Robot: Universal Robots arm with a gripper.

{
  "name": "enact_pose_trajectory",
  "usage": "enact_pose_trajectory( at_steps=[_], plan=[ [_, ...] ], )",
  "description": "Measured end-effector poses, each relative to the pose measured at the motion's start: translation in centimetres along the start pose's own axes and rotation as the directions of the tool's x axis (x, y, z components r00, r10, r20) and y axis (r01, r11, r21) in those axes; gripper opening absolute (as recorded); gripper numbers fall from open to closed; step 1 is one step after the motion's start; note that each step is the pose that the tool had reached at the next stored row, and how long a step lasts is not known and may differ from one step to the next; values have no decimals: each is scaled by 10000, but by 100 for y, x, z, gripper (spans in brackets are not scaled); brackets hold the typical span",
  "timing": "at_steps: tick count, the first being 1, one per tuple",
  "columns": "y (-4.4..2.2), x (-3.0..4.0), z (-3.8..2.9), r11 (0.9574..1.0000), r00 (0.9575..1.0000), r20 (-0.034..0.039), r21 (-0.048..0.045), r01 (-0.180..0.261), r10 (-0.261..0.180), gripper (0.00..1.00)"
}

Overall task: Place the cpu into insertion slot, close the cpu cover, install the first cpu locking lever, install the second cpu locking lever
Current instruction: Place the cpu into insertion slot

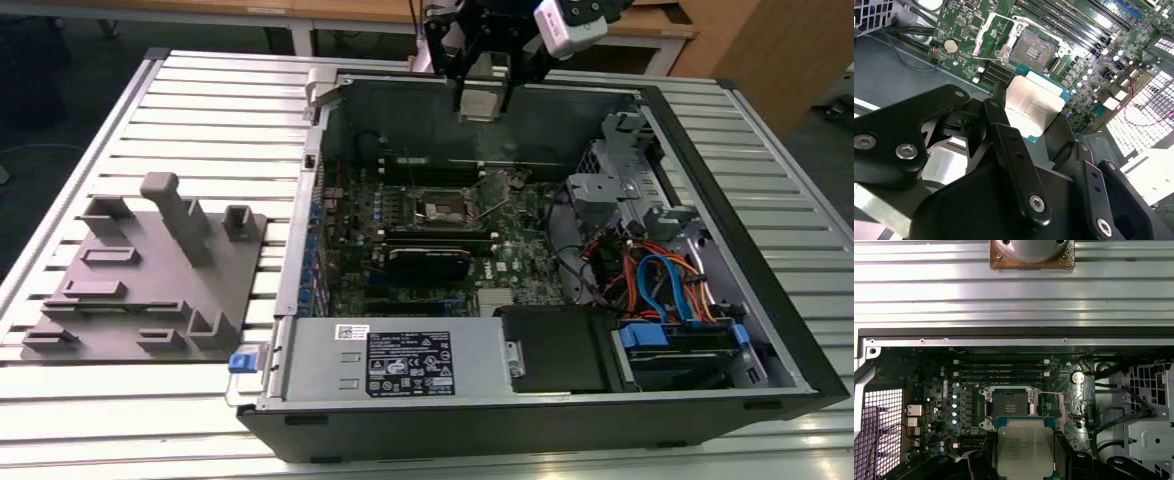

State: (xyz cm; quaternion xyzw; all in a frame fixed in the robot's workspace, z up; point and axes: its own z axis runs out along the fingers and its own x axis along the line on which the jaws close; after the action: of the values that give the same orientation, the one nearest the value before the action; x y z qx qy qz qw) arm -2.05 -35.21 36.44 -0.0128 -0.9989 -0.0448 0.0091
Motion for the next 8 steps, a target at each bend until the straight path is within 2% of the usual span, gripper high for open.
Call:
enact_pose_trajectory(
  at_steps=[8],
  plan=[
    [0,0,2,9994,9994,31,-6,-346,346,54]
  ],
)
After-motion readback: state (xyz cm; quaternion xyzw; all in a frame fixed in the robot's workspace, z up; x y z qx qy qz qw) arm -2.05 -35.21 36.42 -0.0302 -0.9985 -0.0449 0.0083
